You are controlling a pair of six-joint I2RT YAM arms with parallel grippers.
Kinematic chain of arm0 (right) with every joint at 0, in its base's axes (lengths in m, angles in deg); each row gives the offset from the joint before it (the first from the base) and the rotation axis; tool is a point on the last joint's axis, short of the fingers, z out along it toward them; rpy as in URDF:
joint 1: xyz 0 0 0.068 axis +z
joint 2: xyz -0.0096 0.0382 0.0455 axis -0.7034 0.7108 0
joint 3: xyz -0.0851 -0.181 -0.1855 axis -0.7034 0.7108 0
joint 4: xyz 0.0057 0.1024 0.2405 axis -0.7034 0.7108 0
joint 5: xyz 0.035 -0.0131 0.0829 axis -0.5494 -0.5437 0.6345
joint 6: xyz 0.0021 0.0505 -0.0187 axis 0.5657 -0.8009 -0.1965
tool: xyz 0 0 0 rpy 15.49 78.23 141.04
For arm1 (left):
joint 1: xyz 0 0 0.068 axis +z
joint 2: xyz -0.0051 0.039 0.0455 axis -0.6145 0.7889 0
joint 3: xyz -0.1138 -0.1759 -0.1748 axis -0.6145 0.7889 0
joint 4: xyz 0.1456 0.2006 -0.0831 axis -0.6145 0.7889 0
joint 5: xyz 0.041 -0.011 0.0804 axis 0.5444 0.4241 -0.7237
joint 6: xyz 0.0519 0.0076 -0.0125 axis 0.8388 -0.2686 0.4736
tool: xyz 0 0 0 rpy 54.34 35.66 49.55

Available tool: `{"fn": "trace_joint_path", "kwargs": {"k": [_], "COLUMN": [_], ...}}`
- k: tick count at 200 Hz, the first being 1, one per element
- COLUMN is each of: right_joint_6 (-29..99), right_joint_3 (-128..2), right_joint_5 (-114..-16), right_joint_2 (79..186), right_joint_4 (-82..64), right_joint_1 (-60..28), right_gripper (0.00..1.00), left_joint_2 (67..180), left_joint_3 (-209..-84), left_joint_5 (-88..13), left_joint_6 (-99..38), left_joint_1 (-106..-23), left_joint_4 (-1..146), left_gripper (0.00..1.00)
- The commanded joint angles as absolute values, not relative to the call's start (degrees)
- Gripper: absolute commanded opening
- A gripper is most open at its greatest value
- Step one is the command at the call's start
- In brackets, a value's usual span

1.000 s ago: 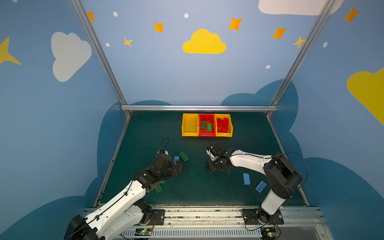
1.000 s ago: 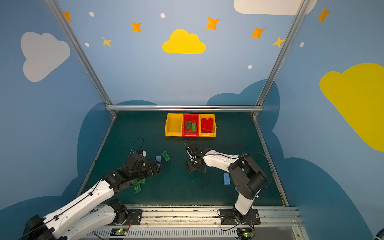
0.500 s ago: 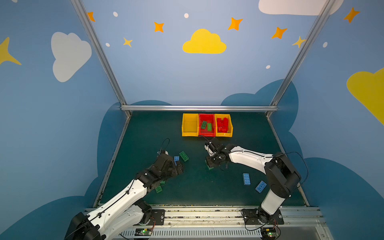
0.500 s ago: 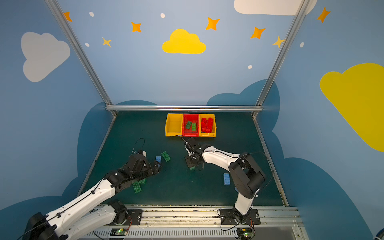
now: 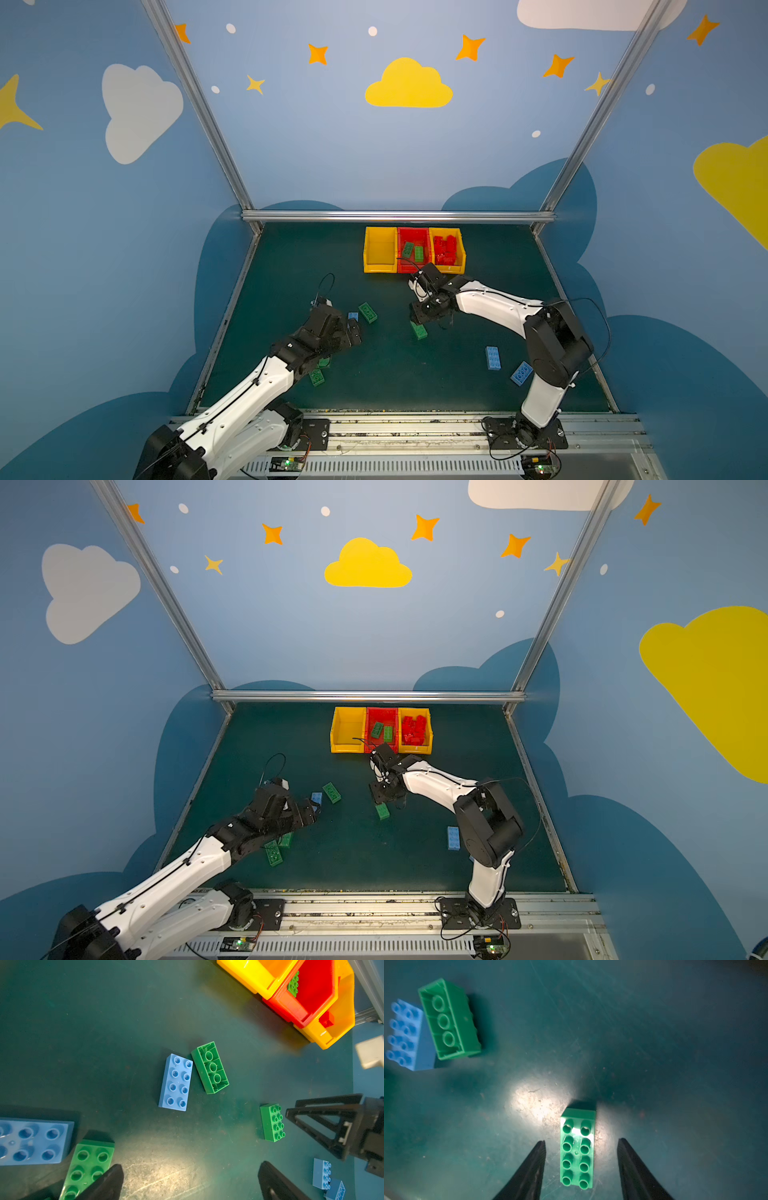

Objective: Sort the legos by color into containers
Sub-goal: 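Close the right gripper on the green brick and lift it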

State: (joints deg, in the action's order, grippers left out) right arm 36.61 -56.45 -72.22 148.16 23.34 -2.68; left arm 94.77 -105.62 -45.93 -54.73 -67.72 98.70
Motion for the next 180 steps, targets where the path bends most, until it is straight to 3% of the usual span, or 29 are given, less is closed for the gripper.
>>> {"fn": "trace_joint_path", "kwargs": {"k": [1, 102, 126, 180], "right_joint_6": [35.73, 34.88, 35.21, 36.62], "right_joint_3": [-55.28, -54.26, -55.56, -62.23], "right_joint_5": [-70.88, -73.52, -73.43, -75.1], "right_joint_2": [149.1, 152.5, 154.08, 153.41], "right_joint_4": [24.75, 25.84, 26.51, 29.91], "right_joint_1": [-1.77, -0.15, -0.16, -1.07], "right_gripper": [0.54, 0.33, 0.23, 0.18], "left_joint_2": [94.7, 96.12, 97.27, 97.39], "left_joint_3": [-105.56, -104.68, -104.9, -106.16], "left_joint_5": [-45.63, -44.91, -44.73, -46.22], "left_joint_6": [-53.73, -54.22, -54.31, -53.39], "left_joint_1": [-67.31, -66.92, -66.88, -66.42], "left_joint_4": [97.94, 95.88, 95.51, 97.18], "left_gripper": [1.0, 1.0, 1.0, 1.0]}}
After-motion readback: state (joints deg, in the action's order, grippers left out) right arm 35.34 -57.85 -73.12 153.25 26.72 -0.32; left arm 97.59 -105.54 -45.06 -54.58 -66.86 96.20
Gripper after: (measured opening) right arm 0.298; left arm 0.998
